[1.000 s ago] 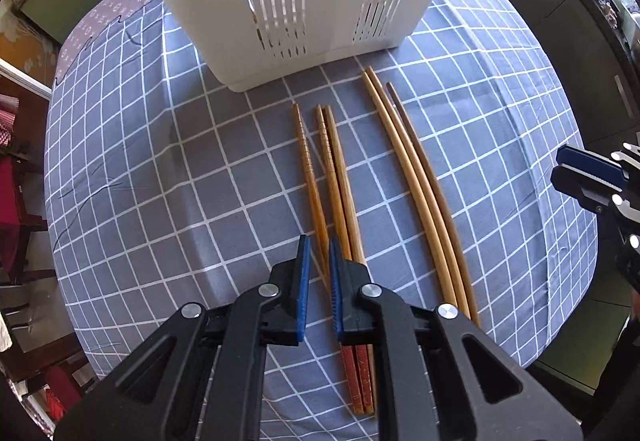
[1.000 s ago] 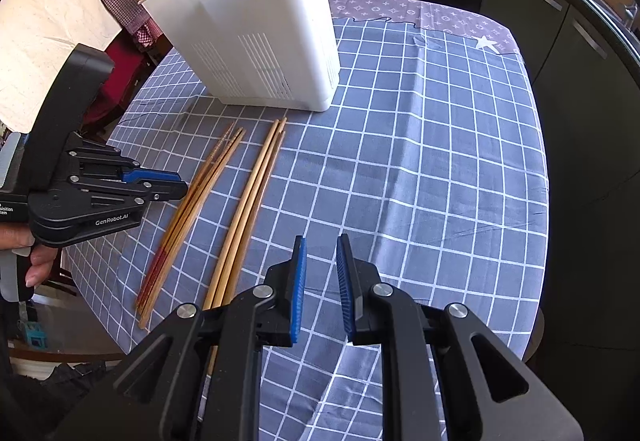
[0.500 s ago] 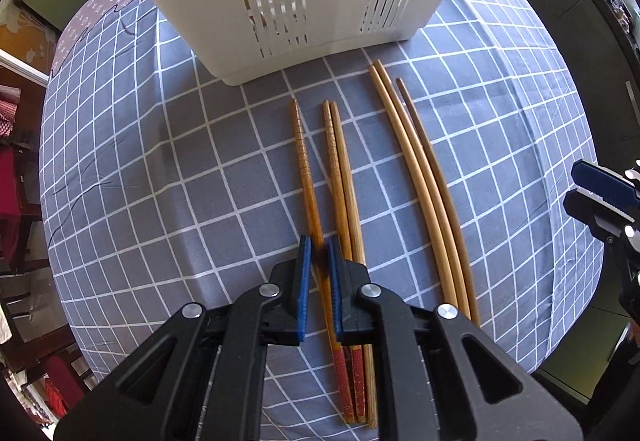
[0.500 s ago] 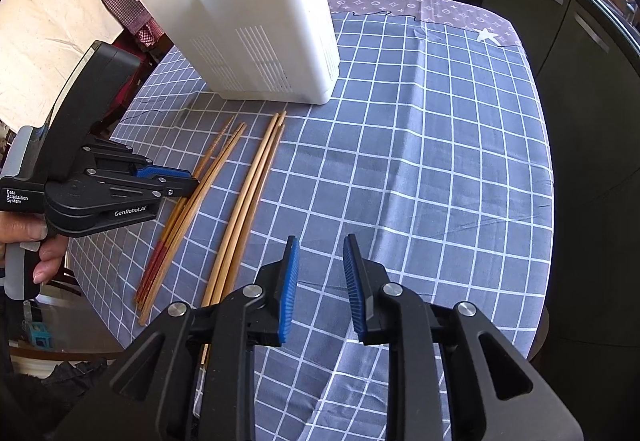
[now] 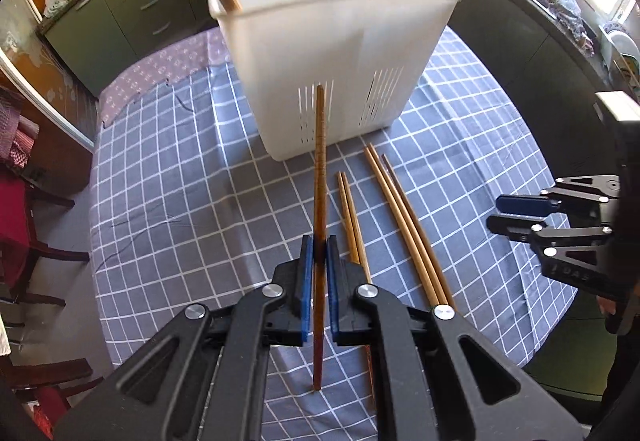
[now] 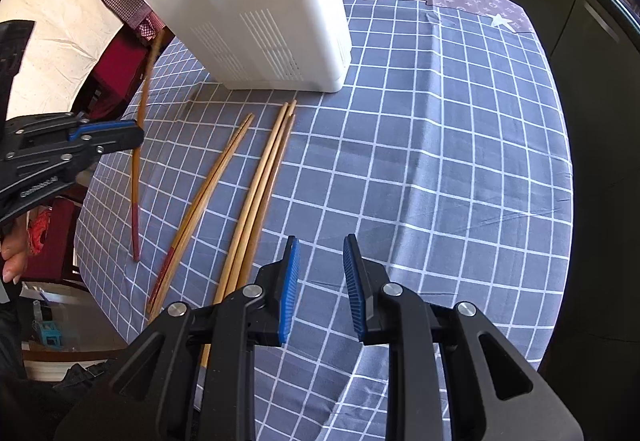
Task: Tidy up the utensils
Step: 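Lift the held chopsticks over the white caddy and open both grippers to drop them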
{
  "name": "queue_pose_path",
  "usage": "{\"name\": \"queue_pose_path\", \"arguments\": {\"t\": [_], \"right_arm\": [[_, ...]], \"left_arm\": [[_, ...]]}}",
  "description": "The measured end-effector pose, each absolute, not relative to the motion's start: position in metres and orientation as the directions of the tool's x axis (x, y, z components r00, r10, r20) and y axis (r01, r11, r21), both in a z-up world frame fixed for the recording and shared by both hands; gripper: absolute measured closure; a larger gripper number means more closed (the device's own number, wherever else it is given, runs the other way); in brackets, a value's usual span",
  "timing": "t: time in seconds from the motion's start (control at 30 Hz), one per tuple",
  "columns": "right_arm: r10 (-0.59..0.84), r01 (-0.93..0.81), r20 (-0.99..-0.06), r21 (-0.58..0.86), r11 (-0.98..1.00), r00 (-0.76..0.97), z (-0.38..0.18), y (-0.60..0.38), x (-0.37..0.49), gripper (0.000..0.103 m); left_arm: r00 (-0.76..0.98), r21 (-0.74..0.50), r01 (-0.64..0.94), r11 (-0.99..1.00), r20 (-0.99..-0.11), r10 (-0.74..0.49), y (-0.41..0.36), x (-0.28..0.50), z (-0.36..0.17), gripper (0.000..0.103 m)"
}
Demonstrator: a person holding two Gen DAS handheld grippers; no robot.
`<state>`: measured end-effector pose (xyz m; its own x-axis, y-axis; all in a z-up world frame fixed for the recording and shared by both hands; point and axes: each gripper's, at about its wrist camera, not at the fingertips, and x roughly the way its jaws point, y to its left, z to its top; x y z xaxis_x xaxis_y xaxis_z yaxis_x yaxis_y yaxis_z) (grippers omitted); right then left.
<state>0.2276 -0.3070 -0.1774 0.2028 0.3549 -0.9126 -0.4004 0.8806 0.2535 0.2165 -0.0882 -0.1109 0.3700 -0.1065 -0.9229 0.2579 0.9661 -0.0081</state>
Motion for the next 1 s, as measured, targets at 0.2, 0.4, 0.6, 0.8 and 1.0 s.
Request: {"name": "queue_pose_path", "arguments": {"t": [0.2, 0.4, 0.6, 0.8, 1.0], "right_arm": [[0.361, -0.417, -0.923, 0.278, 0.865, 0.134, -0.189, -0.281, 0.236, 0.080], [0.319, -0.422, -0.943, 0.251, 0.871, 0.098, -0.198, -0.260, 0.248, 0.084], [0.279, -0.424, -0.958, 0.224, 0.877, 0.071, -0.206, -0.243, 0.255, 0.086], [0.218, -0.441, -0.972, 0.159, 0.883, 0.086, -0.209, -0.230, 0.256, 0.086], [0.195, -0.444, -0.979, 0.146, 0.884, 0.067, -0.215, -0.216, 0.255, 0.086]], "left_arm": [[0.490, 0.013, 0.270, 0.963, -0.862, -0.126, -0.080, 0.191, -0.076, 0.096], [0.531, 0.021, 0.273, 0.962, -0.837, -0.133, -0.072, 0.183, -0.064, 0.096], [0.536, 0.008, 0.268, 0.963, -0.832, -0.142, -0.066, 0.180, -0.064, 0.096], [0.536, 0.001, 0.269, 0.963, -0.831, -0.149, -0.060, 0.178, -0.063, 0.096], [0.535, -0.001, 0.271, 0.963, -0.831, -0.152, -0.059, 0.177, -0.064, 0.096]]}}
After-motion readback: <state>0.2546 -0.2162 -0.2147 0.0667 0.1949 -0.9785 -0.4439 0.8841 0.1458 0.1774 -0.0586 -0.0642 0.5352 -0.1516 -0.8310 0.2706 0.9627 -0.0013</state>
